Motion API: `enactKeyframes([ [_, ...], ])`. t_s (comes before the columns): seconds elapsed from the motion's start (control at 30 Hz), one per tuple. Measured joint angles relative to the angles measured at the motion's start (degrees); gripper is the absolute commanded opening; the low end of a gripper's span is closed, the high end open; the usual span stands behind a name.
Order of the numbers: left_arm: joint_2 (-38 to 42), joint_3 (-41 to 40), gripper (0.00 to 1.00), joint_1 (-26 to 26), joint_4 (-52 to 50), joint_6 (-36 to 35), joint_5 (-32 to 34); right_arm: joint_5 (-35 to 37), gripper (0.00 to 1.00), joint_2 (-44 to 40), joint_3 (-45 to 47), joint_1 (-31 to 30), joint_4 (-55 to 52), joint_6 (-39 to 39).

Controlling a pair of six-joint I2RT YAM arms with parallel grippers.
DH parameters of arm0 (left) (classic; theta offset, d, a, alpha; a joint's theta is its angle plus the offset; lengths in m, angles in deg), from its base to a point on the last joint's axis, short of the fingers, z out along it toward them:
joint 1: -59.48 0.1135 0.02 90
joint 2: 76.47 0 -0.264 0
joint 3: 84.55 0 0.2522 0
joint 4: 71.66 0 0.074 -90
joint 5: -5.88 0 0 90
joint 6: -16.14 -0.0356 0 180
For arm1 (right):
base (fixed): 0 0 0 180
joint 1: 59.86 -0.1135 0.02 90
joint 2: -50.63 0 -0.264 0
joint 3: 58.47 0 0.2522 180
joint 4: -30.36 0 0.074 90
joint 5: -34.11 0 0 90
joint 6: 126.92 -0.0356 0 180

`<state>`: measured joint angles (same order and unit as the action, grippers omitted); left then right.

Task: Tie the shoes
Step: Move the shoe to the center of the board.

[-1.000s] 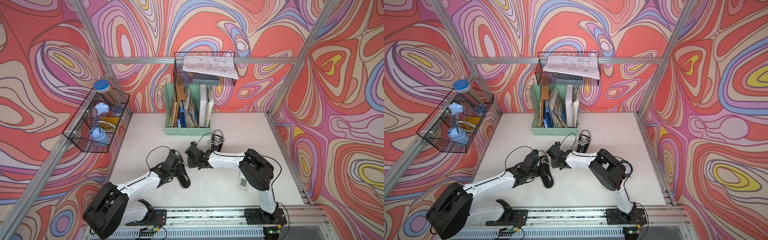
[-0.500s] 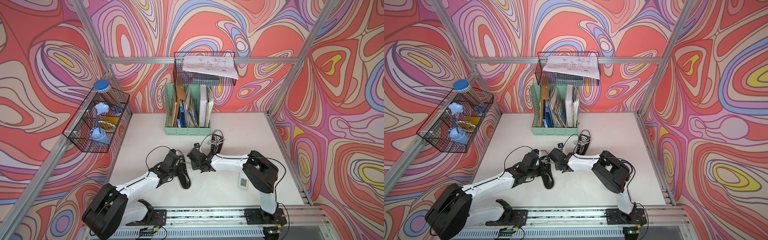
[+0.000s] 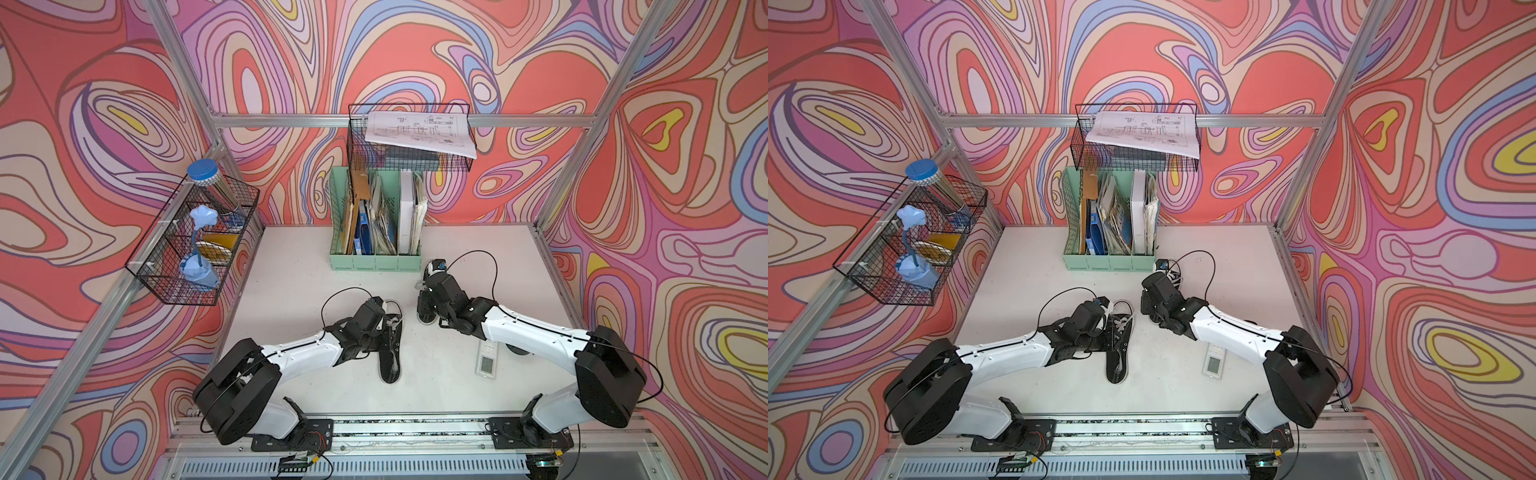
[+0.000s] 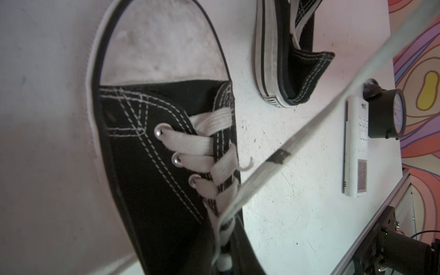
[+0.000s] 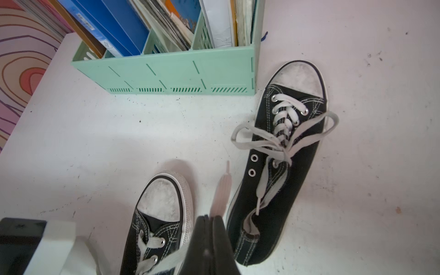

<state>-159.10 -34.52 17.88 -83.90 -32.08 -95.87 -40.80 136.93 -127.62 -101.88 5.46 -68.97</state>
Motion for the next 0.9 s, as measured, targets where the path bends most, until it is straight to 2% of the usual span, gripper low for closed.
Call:
enactKeyframes([
  [0.1, 0.1, 0.7, 0.52, 0.0, 0.0, -1.0, -0.3, -1.0, 0.00, 0.0, 1.0, 0.5, 0.4, 0.5],
  [0.23, 3.5, 0.9, 0.76, 0.1, -2.5, -3.4, 0.4, -2.2, 0.00, 0.0, 1.5, 0.7, 0.6, 1.1],
  [0.3, 7.2, 0.6, 0.80, 0.4, -4.4, -4.5, 1.5, -2.7, 0.00, 0.0, 1.6, 0.7, 1.1, 1.2],
  [0.43, 16.1, -0.9, 0.81, 2.8, -8.8, -6.0, 4.5, -3.8, 0.00, 0.0, 1.7, 0.7, 1.8, 1.4],
  [0.6, 22.9, -5.4, 0.76, 7.5, -14.2, -5.6, 9.3, -5.0, 0.00, 0.0, 1.7, 0.7, 2.6, 1.7],
  [0.73, 22.1, -9.3, 0.73, 8.7, -18.4, -4.2, 13.8, -6.0, 0.00, 0.2, 1.7, 0.7, 3.3, 2.1],
  [0.9, 14.7, -9.7, 0.69, 8.7, -18.3, -3.2, 15.7, -7.5, 0.00, 0.9, 1.7, 0.7, 4.1, 2.8],
])
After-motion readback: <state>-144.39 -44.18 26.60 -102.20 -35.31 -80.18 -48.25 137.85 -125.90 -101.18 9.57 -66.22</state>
